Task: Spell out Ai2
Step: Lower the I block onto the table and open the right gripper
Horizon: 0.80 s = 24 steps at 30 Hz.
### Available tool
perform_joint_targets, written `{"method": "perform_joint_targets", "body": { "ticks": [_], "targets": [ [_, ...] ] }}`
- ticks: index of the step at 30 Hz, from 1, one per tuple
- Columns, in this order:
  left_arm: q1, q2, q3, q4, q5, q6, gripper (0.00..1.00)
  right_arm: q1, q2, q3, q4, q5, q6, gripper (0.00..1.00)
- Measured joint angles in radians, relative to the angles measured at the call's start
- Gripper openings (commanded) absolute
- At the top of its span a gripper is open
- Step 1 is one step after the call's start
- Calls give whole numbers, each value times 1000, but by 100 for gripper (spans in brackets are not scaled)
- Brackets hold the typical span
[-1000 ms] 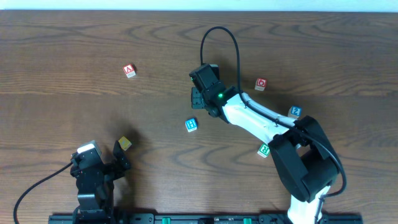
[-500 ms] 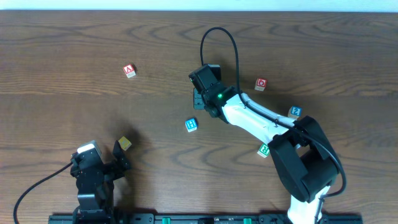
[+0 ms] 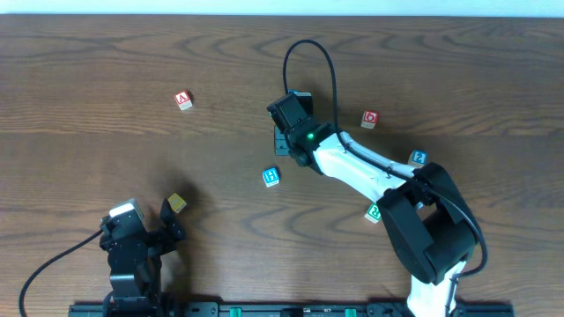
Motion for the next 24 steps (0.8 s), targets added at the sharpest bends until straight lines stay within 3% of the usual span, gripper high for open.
{"method": "perform_joint_targets", "body": {
  "ticks": [3, 6, 24],
  "targets": [
    [0, 0, 0, 0, 0, 0, 95, 0, 0, 0, 0, 1, -5, 39],
    [0, 0, 0, 0, 0, 0, 95, 0, 0, 0, 1, 1, -5, 41],
    [0, 0, 0, 0, 0, 0, 95, 0, 0, 0, 28, 2, -7, 42]
  ]
}}
